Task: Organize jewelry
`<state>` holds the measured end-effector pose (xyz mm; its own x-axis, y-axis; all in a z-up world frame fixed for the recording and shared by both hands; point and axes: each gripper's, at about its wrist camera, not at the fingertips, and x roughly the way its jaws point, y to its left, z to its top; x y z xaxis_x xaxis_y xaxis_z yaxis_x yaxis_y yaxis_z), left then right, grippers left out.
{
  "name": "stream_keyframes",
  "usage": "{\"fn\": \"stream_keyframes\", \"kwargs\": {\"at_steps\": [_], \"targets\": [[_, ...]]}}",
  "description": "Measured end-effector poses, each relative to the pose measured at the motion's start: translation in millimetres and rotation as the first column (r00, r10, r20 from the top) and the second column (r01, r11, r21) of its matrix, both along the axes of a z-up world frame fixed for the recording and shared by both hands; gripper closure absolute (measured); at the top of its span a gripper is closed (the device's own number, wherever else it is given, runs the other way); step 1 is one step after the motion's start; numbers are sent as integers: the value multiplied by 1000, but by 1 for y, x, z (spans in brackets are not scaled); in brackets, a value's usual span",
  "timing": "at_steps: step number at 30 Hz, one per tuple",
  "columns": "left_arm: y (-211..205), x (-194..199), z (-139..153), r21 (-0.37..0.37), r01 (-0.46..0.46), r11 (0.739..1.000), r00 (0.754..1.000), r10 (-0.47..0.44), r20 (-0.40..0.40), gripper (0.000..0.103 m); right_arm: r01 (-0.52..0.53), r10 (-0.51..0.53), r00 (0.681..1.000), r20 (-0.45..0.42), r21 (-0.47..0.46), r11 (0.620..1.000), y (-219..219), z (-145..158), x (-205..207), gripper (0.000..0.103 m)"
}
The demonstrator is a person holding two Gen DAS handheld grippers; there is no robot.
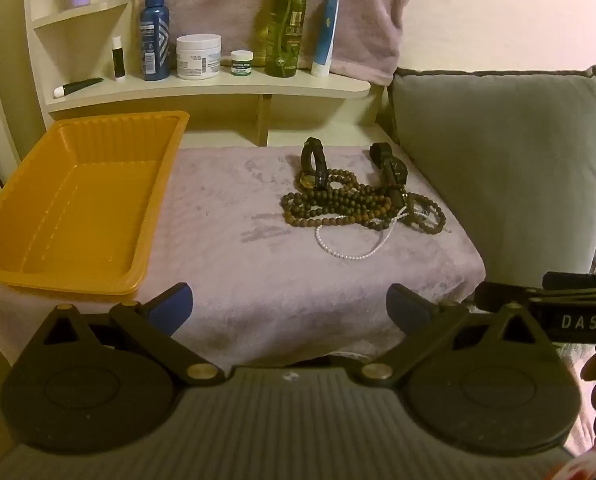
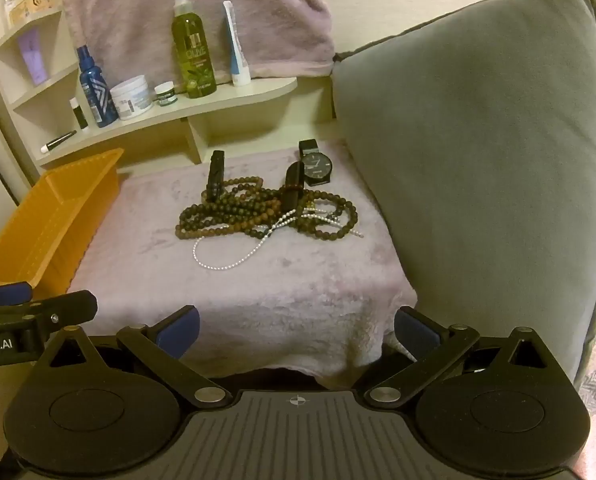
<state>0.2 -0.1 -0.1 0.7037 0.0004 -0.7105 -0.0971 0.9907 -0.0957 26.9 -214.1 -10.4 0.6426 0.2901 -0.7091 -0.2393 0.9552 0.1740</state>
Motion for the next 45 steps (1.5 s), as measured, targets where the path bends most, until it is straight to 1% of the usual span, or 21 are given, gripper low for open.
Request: {"fn": "stream_keyframes", "kwargs": {"at_steps": [3,4,6,7,23,45], "targets": [[-2,1,-1,-3,-4,1000,1000,4,-8,1,-1,1,1000,-1,-4,1000,0,1,0,0],[1,4,0,-19,-4,1000,1000,4,-13,1,-2,2,1000,-2,-4,1000,0,1,0,0],[2,3,2,-19,-3,1000,1000,3,-8,1,-2,2,1000,-3,-5,1000,1,1,0,0],[5,2,-1,-33,-2,999,1000,2,-1,1,1,-1,1000,0,-3,1000,0,2,0,0],[2,0,0,-20,-6,1000,1000,6,9,1,1,-1,1000,4,-3,1000,0,2,-1,0],[1,-1,-1,-22,-6,1000,1000,6,7,1,0,0,1000,7,-1,1000,-1,4,-2,0]]}}
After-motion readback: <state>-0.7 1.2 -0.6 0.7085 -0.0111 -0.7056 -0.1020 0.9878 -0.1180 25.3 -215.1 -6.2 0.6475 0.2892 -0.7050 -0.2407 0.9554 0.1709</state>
